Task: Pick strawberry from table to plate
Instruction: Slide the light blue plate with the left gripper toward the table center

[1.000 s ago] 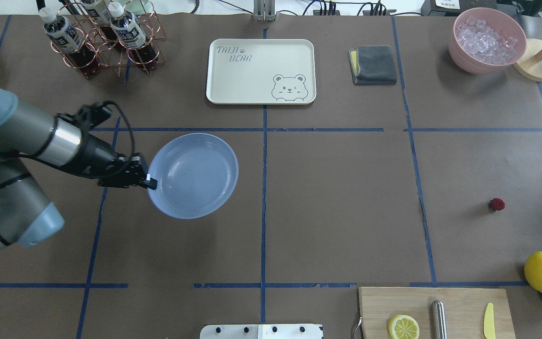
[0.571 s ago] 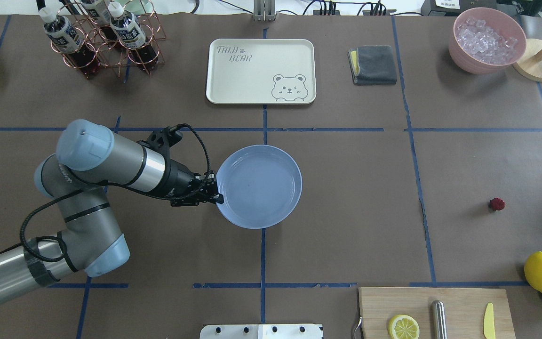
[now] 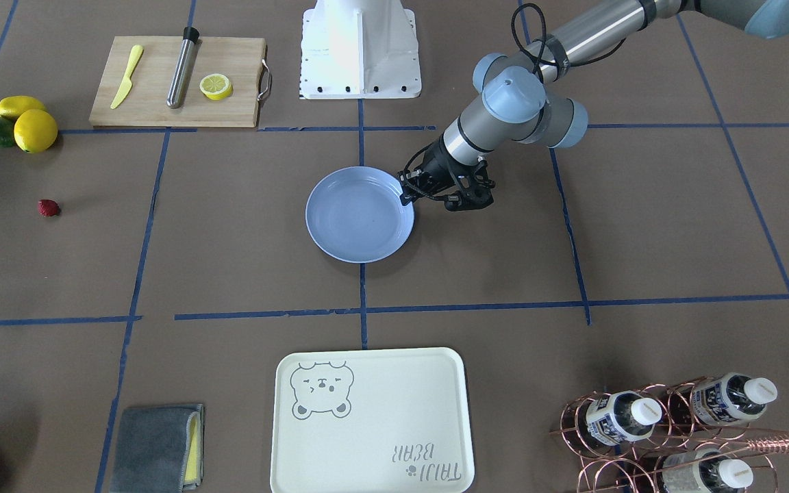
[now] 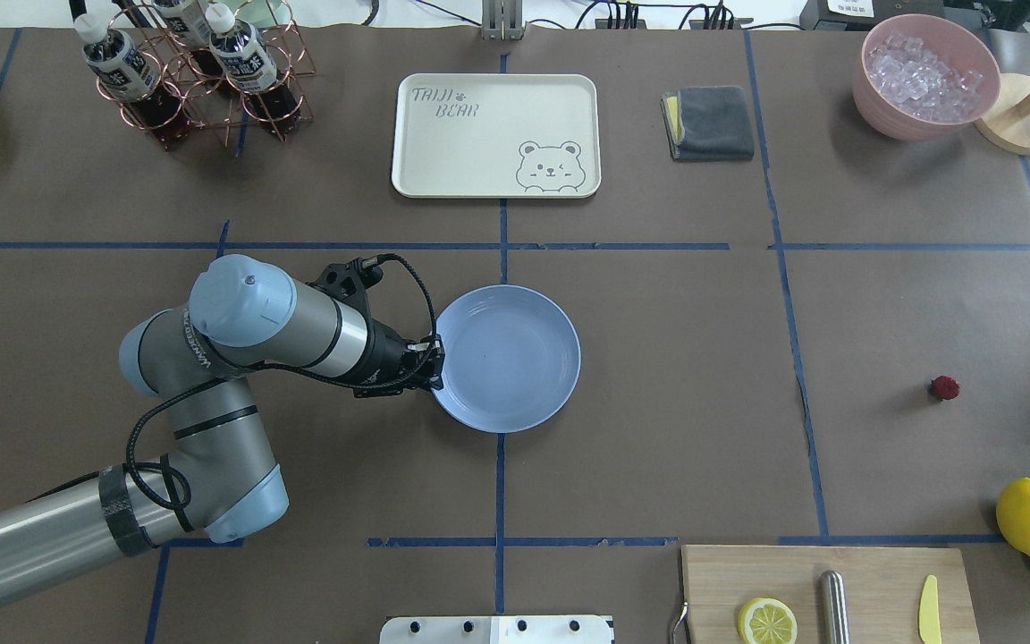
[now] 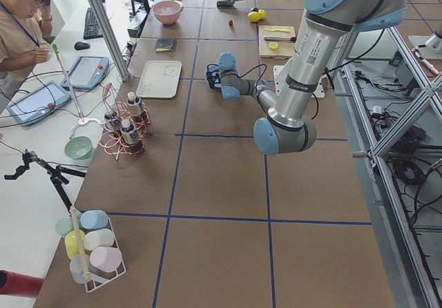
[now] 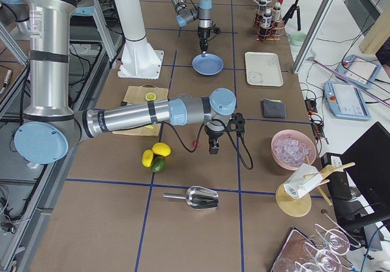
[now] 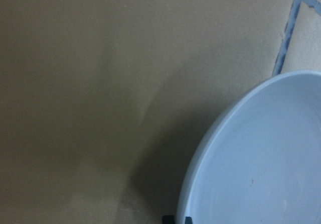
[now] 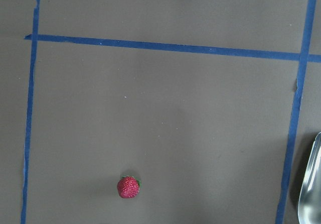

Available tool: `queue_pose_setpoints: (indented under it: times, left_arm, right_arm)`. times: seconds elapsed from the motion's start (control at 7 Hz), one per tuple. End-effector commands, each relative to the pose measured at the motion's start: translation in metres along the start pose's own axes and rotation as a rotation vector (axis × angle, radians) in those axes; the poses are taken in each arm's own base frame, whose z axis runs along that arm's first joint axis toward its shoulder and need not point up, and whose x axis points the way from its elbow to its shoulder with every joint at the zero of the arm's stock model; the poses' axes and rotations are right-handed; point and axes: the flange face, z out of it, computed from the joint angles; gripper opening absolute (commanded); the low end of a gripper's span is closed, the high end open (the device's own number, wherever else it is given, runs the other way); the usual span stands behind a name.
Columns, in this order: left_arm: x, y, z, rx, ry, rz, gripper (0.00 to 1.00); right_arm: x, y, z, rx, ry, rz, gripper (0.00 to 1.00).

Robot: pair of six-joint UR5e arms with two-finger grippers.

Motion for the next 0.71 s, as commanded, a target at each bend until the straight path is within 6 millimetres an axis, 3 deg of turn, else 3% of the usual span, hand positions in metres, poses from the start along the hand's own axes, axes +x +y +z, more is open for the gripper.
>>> queue_pose_setpoints:
  times: [0.0, 0.14, 0.29, 0.43, 0.57]
  left_arm:
    - [0.001, -0.001, 0.002, 0.015, -0.006, 0.010, 0.12]
    - [0.005, 0.000, -0.001, 0.021, 0.003, 0.015, 0.78]
    - [0.011, 0.002, -0.009, 0.022, 0.021, 0.022, 0.94]
    - [0.026, 0.006, -0.031, 0.057, 0.074, 0.040, 0.95]
    - [0.032, 0.009, -0.039, 0.063, 0.092, 0.045, 0.95]
  right_arm:
    - [-0.003, 0.000, -0.002, 0.004, -0.003, -0.006, 1.00]
    - [-0.010, 0.000, -0.006, 0.011, -0.006, -0.018, 1.00]
    - [-0.017, 0.001, -0.003, -0.001, -0.047, -0.015, 1.00]
    - [-0.038, 0.000, 0.011, -0.025, -0.054, -0.008, 1.00]
    - [-0.056, 0.003, 0.037, -0.011, -0.001, -0.014, 1.00]
